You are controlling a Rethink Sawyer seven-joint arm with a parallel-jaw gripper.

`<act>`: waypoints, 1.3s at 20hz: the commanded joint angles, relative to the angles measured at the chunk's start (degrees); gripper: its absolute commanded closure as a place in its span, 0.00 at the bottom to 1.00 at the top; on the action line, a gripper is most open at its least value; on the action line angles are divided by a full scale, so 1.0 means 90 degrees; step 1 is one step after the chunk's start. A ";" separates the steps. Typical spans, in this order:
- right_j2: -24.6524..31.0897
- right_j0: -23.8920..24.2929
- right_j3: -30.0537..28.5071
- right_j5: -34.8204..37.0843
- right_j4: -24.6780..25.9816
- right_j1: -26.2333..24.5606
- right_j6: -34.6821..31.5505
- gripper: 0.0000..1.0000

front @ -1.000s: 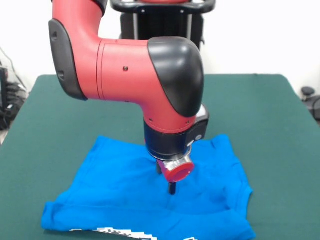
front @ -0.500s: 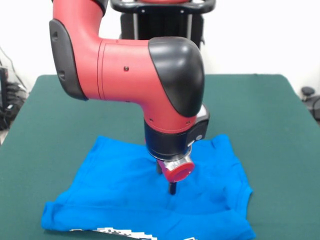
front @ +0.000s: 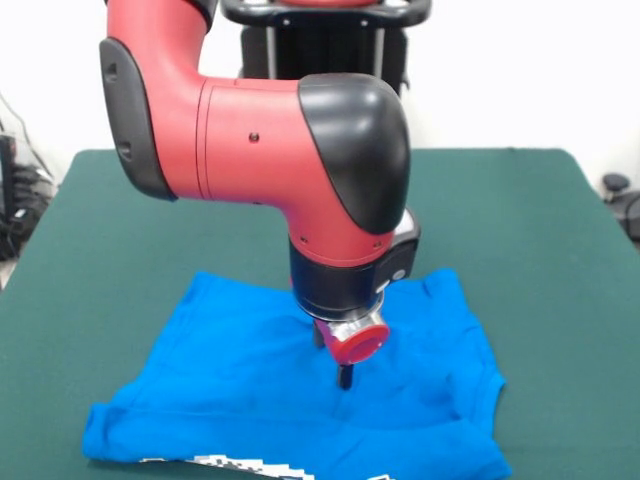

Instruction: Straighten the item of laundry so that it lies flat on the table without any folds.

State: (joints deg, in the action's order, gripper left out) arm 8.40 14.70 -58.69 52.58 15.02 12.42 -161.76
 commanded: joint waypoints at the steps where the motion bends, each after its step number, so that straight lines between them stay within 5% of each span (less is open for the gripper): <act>1: 0.0525 -0.0111 -0.1243 -0.0801 0.0343 -0.0603 0.1129 0.00; 7: 0.0299 -0.0242 -0.1693 -0.0992 0.0194 -0.0423 0.0349 0.00; 26: 0.0289 -0.0075 -0.2375 -0.1355 0.0145 -0.0212 0.0590 0.00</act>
State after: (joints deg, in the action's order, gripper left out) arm 7.44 14.90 -68.03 41.12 15.00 16.14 -161.76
